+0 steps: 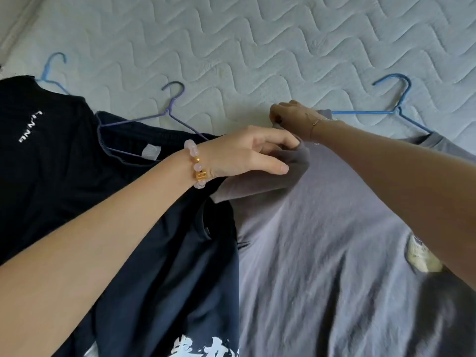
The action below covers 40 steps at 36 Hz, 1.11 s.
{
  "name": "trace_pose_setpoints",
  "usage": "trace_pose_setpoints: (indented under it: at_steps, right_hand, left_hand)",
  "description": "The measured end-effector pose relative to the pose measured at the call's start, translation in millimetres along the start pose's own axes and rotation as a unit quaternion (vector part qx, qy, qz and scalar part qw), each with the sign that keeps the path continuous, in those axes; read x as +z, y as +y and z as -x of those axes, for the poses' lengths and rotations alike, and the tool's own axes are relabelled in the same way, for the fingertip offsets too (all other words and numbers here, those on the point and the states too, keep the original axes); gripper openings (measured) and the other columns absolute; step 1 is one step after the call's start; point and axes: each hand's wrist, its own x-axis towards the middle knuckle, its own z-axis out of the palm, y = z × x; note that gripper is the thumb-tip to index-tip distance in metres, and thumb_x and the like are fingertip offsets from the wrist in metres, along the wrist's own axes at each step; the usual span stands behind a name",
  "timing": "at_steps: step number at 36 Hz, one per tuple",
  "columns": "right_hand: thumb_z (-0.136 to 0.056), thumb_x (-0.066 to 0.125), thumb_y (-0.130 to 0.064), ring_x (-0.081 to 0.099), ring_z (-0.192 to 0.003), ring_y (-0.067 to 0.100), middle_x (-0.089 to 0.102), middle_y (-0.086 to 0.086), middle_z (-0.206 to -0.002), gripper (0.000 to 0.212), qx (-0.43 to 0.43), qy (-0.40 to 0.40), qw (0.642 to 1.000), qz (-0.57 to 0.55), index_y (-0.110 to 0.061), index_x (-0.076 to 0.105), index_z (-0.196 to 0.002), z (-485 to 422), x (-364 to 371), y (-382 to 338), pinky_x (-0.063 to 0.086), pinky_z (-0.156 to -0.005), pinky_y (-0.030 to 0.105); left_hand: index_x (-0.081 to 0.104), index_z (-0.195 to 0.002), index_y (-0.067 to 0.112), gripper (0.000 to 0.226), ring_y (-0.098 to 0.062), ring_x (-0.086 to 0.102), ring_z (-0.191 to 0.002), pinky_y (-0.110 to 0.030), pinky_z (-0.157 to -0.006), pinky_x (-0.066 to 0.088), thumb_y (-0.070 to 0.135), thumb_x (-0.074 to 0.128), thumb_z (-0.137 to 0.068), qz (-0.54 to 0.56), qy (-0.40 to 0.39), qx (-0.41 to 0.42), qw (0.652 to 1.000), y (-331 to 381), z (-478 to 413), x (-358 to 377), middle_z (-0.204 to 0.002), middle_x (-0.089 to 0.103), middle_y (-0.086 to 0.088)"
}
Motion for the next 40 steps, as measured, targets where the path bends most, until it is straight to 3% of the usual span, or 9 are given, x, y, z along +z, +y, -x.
trace_pose_setpoints:
  at_steps: [5,9,12,14,20,25,31,36,40]
  right_hand:
    - [-0.092,0.045,-0.003,0.045,-0.114,0.029,0.053,0.013,-0.121,0.029,0.018,-0.027,0.999,0.015,-0.004,0.050,-0.120,-2,-5,-3,0.028,-0.084,0.024]
    - [-0.093,0.045,-0.006,0.046,-0.110,0.030,0.056,0.015,-0.116,0.022,0.026,-0.026,0.999,-0.008,-0.005,0.052,-0.114,-2,-2,-2,0.036,-0.088,0.037]
    - [-0.092,0.051,-0.012,0.046,-0.109,0.030,0.057,0.013,-0.114,0.019,0.040,-0.011,0.999,-0.021,-0.006,0.054,-0.110,-4,3,0,0.040,-0.089,0.040]
    - [-0.091,0.053,-0.012,0.047,-0.109,0.032,0.056,0.014,-0.115,0.021,0.042,0.007,0.999,-0.010,-0.005,0.054,-0.111,-4,5,0,0.040,-0.091,0.043]
    - [-0.089,0.055,-0.018,0.045,-0.116,0.033,0.054,0.013,-0.121,0.034,0.072,0.020,0.997,0.017,-0.010,0.054,-0.121,-3,12,-2,0.036,-0.098,0.045]
    - [-0.092,0.051,-0.023,0.047,-0.115,0.030,0.058,0.008,-0.118,0.025,0.103,0.052,0.992,0.055,-0.013,0.062,-0.112,-8,11,-4,0.034,-0.097,0.043]
    - [-0.093,0.048,-0.018,0.045,-0.115,0.033,0.060,0.011,-0.115,0.023,0.176,0.113,0.972,0.106,-0.007,0.063,-0.106,-8,19,-11,0.034,-0.094,0.045]
    - [-0.094,0.045,-0.017,0.039,-0.122,0.032,0.051,0.010,-0.126,0.026,0.181,0.092,0.979,0.035,-0.009,0.058,-0.115,-2,25,-10,0.031,-0.099,0.045]
    - [-0.092,0.048,-0.016,0.038,-0.127,0.033,0.048,0.010,-0.134,0.037,0.151,0.064,0.986,0.002,-0.012,0.050,-0.128,4,24,-2,0.028,-0.108,0.045]
  left_hand:
    - [0.035,-0.143,0.015,0.070,0.009,0.033,-0.130,-0.007,-0.109,0.026,-0.006,0.063,-0.082,-0.030,-0.010,-0.036,0.999,-9,4,-8,-0.142,0.037,0.017]
    - [0.026,-0.146,0.024,0.087,0.023,0.031,-0.120,0.008,-0.097,0.022,-0.003,0.071,-0.076,-0.074,0.020,-0.062,0.995,-20,24,-22,-0.131,0.029,0.034]
    - [0.048,-0.125,0.035,0.071,0.027,0.050,-0.097,0.007,-0.084,0.036,-0.003,0.074,-0.072,-0.076,0.154,-0.053,0.984,-26,35,-44,-0.117,0.050,0.032]
    - [0.060,-0.103,0.033,0.048,0.013,0.061,-0.088,0.000,-0.073,0.045,-0.002,0.075,-0.073,-0.061,0.247,-0.085,0.963,-37,38,-67,-0.099,0.063,0.022]
    - [0.067,-0.107,0.003,0.025,-0.028,0.062,-0.111,-0.040,-0.098,0.047,0.015,0.066,-0.086,-0.015,0.331,-0.270,0.904,-106,40,-107,-0.114,0.067,-0.017]
    - [0.064,-0.075,0.017,0.015,-0.021,0.059,-0.089,-0.030,-0.075,0.047,0.016,0.060,-0.089,-0.046,0.428,-0.203,0.879,-132,32,-108,-0.079,0.063,-0.003]
    - [0.064,-0.084,0.002,0.018,-0.021,0.050,-0.080,-0.030,-0.071,0.040,0.019,0.061,-0.089,-0.201,0.537,-0.186,0.798,-144,30,-96,-0.080,0.056,-0.007]
    - [0.061,-0.092,0.016,0.016,-0.017,0.061,-0.084,-0.027,-0.075,0.049,0.031,0.059,-0.086,0.178,0.605,-0.117,0.767,-144,48,-72,-0.088,0.063,-0.001]
    - [0.059,-0.096,0.015,0.018,-0.014,0.063,-0.089,-0.025,-0.083,0.050,0.014,0.042,-0.090,0.317,0.497,-0.083,0.804,-157,77,-37,-0.094,0.065,-0.003]
